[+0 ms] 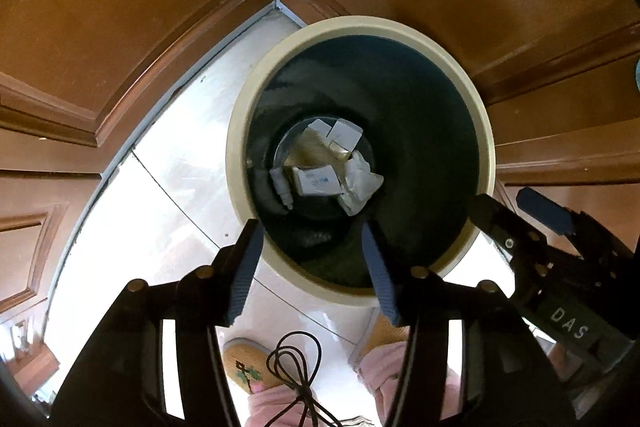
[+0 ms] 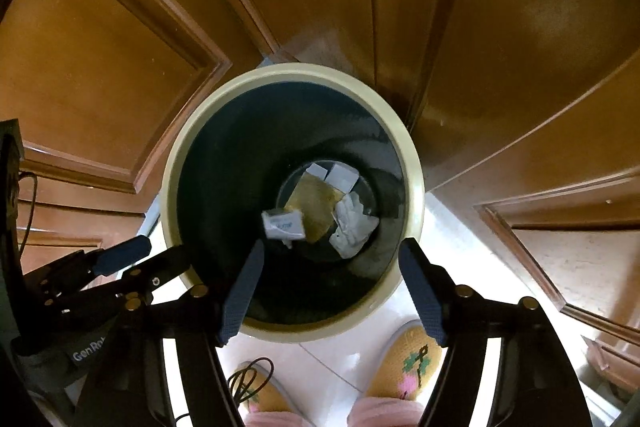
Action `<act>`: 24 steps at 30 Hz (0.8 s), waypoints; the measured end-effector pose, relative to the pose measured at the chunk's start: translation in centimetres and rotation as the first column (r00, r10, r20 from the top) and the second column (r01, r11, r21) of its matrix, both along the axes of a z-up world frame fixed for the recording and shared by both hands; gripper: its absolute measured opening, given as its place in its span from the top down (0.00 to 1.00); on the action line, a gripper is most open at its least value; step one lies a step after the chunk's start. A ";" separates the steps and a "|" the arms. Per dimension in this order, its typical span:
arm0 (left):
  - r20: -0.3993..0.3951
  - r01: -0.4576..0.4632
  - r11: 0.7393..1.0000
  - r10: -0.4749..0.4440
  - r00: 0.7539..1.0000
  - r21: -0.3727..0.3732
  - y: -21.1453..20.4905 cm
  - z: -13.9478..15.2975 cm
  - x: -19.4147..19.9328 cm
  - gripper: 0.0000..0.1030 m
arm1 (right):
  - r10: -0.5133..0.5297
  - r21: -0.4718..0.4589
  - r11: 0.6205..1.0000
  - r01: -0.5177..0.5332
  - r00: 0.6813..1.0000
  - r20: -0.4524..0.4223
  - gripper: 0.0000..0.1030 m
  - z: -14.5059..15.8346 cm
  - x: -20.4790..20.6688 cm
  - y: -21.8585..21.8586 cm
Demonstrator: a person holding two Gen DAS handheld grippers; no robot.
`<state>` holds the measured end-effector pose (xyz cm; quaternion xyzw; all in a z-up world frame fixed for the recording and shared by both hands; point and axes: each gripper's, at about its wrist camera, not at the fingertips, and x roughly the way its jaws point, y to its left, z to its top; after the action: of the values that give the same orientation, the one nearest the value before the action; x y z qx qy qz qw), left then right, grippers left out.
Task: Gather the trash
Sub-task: 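Raise both open tools back up toward the counter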
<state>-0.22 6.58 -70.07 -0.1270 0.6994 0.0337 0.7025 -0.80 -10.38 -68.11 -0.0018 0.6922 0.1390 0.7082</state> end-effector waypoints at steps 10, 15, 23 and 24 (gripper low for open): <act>-0.004 0.000 1.000 0.000 1.000 -0.007 -0.3 0.7 -0.1 0.53 | -0.001 0.001 1.000 0.001 1.000 -0.006 0.31 0.2 -0.7 -0.6; -0.001 0.007 1.000 -0.007 1.000 -0.011 -0.7 1.9 -0.4 0.52 | 0.002 0.004 1.000 -0.001 1.000 -0.006 0.31 1.3 -1.2 -0.9; 0.008 0.020 1.000 -0.020 1.000 -0.009 -1.4 6.7 -1.0 0.52 | -0.020 -0.004 1.000 0.020 1.000 0.002 0.31 5.9 -2.1 -1.1; 0.011 0.022 1.000 -0.022 1.000 -0.008 -1.4 7.7 -1.1 0.52 | -0.025 -0.005 1.000 0.025 1.000 0.006 0.31 6.8 -2.1 -1.1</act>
<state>-1.29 5.20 -62.41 -0.1224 0.6971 0.0227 0.7061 -2.94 -11.50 -61.31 0.0049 0.6905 0.1284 0.7119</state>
